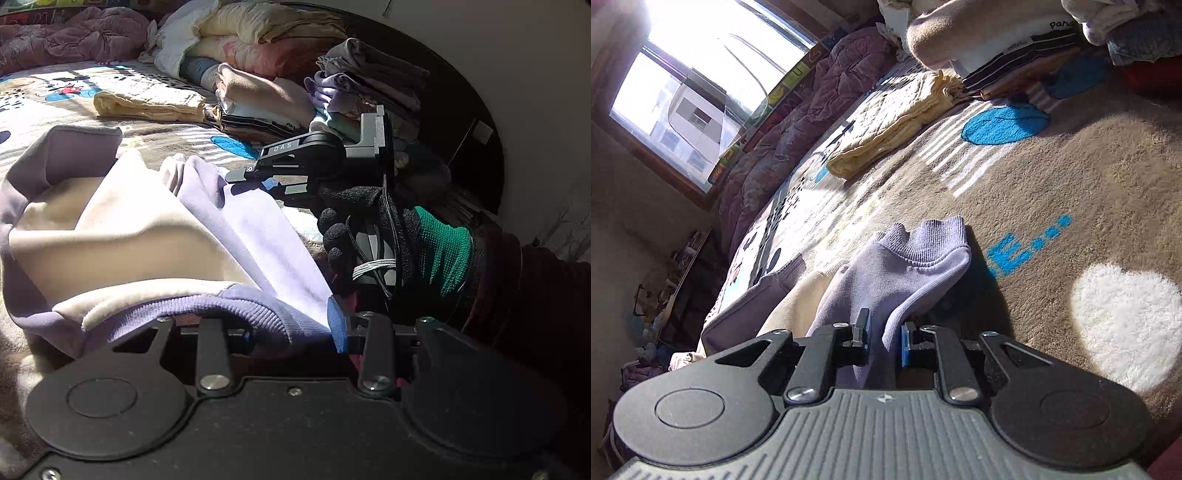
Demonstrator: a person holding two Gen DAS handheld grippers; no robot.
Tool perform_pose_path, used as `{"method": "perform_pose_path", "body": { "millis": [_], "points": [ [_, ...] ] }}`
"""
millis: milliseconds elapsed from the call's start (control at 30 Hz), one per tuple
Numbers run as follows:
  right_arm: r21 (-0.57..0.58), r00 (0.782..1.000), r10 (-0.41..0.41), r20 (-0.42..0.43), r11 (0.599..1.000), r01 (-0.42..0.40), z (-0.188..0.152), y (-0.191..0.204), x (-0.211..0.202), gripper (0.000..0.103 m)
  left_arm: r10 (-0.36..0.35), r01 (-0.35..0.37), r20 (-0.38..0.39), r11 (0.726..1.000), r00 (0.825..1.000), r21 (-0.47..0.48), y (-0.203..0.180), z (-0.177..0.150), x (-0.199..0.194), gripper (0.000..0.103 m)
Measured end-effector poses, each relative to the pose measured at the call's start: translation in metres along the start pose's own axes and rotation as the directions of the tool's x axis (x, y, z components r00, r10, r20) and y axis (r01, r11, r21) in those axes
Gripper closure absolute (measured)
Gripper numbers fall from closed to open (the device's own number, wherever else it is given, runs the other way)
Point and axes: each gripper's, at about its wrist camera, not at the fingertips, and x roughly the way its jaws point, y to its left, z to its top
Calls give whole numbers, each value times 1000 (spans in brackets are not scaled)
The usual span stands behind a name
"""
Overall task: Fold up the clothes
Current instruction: 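Lift the sweatshirt with both grippers, bringing the left gripper toward the right gripper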
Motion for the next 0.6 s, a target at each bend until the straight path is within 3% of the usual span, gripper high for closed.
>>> {"method": "perform_pose_path", "body": {
  "millis": [33, 100, 200, 300, 367, 433, 533, 600],
  "points": [
    [2, 1000, -1, 9, 1000, 1, 2, -4, -4, 85, -16, 16, 34, 1000, 999, 11, 3, 3, -11, 36],
    [-5, 1000, -6, 18, 1000, 6, 6, -8, -8, 85, -42, 39, 99, 999, 994, 34, 8, 10, -32, 36],
    [-21, 1000, -20, 21, 1000, 20, 6, -10, -8, 84, -6, -1, 177, 999, 984, 41, 12, 20, -45, 36],
    [-53, 999, -38, 27, 998, 40, 6, -8, -4, 76, 2, -4, 189, 1000, 982, 9, 23, 31, -36, 36],
    [-71, 998, -43, 40, 996, 45, 4, -7, -1, 68, -72, 55, 168, 993, 983, 106, 13, 31, -40, 34],
    [-53, 998, -28, 49, 998, 31, 3, -12, 0, 68, -171, 136, 124, 957, 977, 256, -10, 26, -45, 30],
    [-49, 999, -34, 30, 998, 36, -1, -22, 10, 61, -159, 88, 126, 894, 979, 439, -41, 15, -53, 29],
    [-70, 998, -56, 30, 996, 58, -5, -27, 14, 64, -155, 69, 167, 899, 974, 433, -36, 18, -59, 27]
  ]
}}
